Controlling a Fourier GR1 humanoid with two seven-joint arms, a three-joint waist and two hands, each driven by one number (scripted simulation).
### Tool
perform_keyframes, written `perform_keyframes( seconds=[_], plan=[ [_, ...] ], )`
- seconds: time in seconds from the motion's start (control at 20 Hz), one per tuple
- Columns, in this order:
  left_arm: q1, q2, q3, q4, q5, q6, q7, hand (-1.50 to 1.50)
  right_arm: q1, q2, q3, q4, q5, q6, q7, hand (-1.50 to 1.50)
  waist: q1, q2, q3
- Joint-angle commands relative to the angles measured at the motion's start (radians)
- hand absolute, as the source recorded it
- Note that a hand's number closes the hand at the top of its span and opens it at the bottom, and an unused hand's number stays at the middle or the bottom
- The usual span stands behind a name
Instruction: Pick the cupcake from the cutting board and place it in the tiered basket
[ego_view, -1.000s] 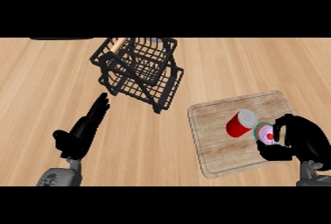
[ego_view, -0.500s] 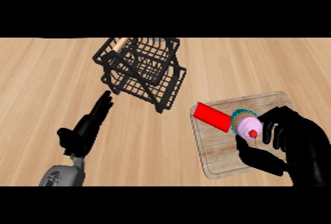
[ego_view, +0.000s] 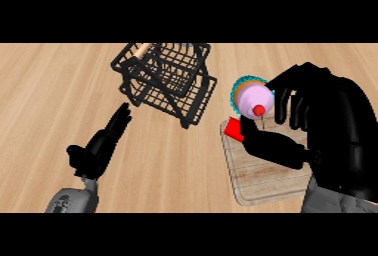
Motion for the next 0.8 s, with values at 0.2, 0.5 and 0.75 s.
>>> perform_keyframes(
  seconds=[0.2,0.5,0.75],
  plan=[
    [0.034,-0.036,-0.046,-0.020,-0.028,0.009,-0.018,0.00,-0.421,0.018,-0.086,0.384,-0.060,-0.052,0.211,1.50,0.026,0.002,0.000],
    [-0.019,0.000,0.001,0.007,-0.016,-0.006,-0.016,0.00,-0.659,0.018,-0.205,0.724,-0.129,-0.165,0.130,1.50,0.032,0.009,0.000],
    [-0.006,-0.029,-0.028,0.014,-0.039,0.008,-0.024,0.00,-0.732,0.018,-0.270,1.007,-0.148,-0.238,-0.031,1.50,0.026,0.012,0.000]
  ],
)
